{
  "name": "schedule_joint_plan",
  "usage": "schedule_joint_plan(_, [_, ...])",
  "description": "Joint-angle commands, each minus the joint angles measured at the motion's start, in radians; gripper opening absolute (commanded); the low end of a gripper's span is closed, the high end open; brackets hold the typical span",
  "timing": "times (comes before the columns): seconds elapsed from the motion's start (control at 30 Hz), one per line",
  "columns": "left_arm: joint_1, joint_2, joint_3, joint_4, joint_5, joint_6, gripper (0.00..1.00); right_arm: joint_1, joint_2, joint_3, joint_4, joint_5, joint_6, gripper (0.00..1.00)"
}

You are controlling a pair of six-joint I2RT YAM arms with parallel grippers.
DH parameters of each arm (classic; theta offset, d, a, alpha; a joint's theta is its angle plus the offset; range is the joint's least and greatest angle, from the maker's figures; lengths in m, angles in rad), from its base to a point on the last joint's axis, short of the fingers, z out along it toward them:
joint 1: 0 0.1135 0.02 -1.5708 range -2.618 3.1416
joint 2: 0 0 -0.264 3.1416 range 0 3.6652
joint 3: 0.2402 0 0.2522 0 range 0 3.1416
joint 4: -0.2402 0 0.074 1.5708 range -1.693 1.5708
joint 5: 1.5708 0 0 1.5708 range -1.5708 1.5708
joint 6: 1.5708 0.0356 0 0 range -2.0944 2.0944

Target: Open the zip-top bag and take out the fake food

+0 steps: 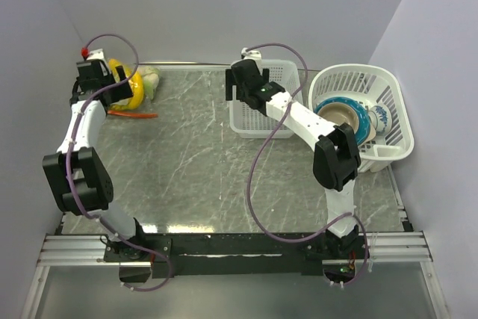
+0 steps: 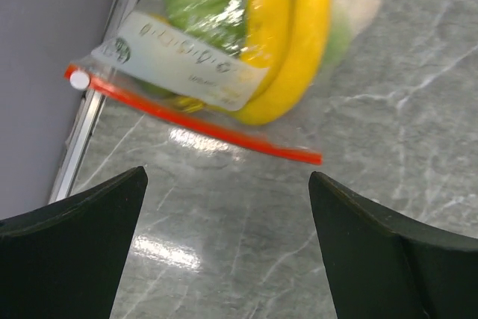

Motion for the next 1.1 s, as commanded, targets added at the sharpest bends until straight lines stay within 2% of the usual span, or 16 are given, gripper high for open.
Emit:
schedule_joint_plan(0.0, [0.087,0.08,0.058,-0.029,0.085,-0.03,0.97,0.016,0.013,-0.016,0.059,-0.14,0.021,1.0])
schedule_joint_plan(0.1, [0.093,0.049,0.009,0.014,0.043,-0.007,0.97,0.034,0.029,-0.02,0.056,-0.168,0.012,1.0])
schedule_joint_plan(0.17, [0.098,0.015,-0.077,0.079,0.034,0.011,0.97,0.039,0.044,-0.019,0.048,-0.168,0.013,1.0])
schedule_joint_plan(0.3, [0.109,0.031,-0.143,0.115,-0.013,0.008,0.97,0.036,0.069,-0.023,0.046,-0.155,0.02,1.0])
schedule_joint_plan(0.5, [0.147,0.152,-0.081,0.137,0.023,-0.045,0.97,0.016,0.107,-0.031,0.042,-0.178,0.03,0.99])
schedule_joint_plan(0.7, [0.159,0.271,-0.016,0.156,0.048,-0.084,0.97,0.016,0.119,-0.075,0.013,-0.166,0.03,0.91])
schedule_joint_plan(0.77, [0.159,0.294,-0.014,0.185,0.046,-0.09,0.97,0.02,0.093,-0.114,0.011,-0.155,0.041,0.89])
schedule_joint_plan(0.9, [0.152,0.315,-0.007,0.244,0.034,-0.091,0.97,0.065,0.005,-0.273,0.028,-0.099,0.049,0.91])
schedule_joint_plan(1.07, [0.127,0.343,0.003,0.305,0.034,-0.075,0.97,0.112,-0.121,-0.397,0.023,-0.1,0.102,0.89])
